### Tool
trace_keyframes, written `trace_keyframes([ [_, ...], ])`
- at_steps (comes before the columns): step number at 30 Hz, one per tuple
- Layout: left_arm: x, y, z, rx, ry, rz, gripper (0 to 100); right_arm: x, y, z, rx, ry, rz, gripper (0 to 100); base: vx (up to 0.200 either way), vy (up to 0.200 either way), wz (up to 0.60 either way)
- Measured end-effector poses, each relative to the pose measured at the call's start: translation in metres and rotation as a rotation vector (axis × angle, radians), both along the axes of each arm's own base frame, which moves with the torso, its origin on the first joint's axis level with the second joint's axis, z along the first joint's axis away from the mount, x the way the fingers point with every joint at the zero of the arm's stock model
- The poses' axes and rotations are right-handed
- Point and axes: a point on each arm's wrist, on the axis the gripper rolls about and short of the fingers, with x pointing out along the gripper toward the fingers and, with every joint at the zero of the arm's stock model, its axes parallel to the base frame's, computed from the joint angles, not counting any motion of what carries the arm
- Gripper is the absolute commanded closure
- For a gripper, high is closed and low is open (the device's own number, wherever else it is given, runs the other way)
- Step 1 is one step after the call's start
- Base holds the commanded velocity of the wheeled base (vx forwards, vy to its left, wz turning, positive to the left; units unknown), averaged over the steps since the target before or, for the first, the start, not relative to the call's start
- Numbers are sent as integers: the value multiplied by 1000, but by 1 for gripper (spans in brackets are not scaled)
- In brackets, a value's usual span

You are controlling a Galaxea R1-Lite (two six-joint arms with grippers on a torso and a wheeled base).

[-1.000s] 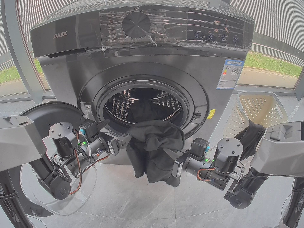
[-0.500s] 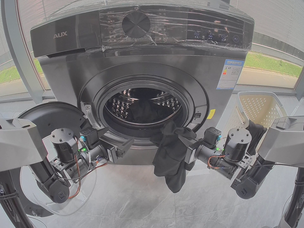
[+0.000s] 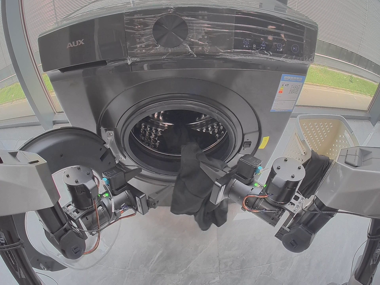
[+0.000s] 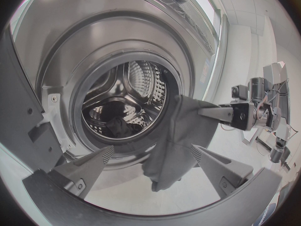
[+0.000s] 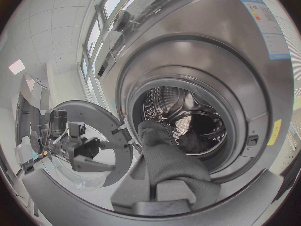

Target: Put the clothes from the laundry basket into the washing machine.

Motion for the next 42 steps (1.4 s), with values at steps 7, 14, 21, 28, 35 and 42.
trace_keyframes([
  [7, -14, -3, -8, 17, 48, -75, 0, 1, 15, 8, 9, -11, 29, 100, 0, 0, 0],
  [14, -16, -14, -7, 13, 42, -123, 0, -2, 25, 13, 20, -23, 53, 100, 0, 0, 0],
  [21, -12, -25, -11, 11, 38, -151, 0, -5, 30, 15, 26, -27, 68, 100, 0, 0, 0],
  [28, 3, -39, -19, 8, 24, -158, 0, -8, 34, 14, 26, -27, 80, 100, 0, 0, 0],
  [35, 23, -50, -28, 0, 5, -142, 0, -16, 35, 10, 15, -13, 80, 100, 0, 0, 0],
  [42, 36, -56, -37, 4, -7, -68, 100, -22, 38, 7, 5, -2, 90, 100, 0, 0, 0],
])
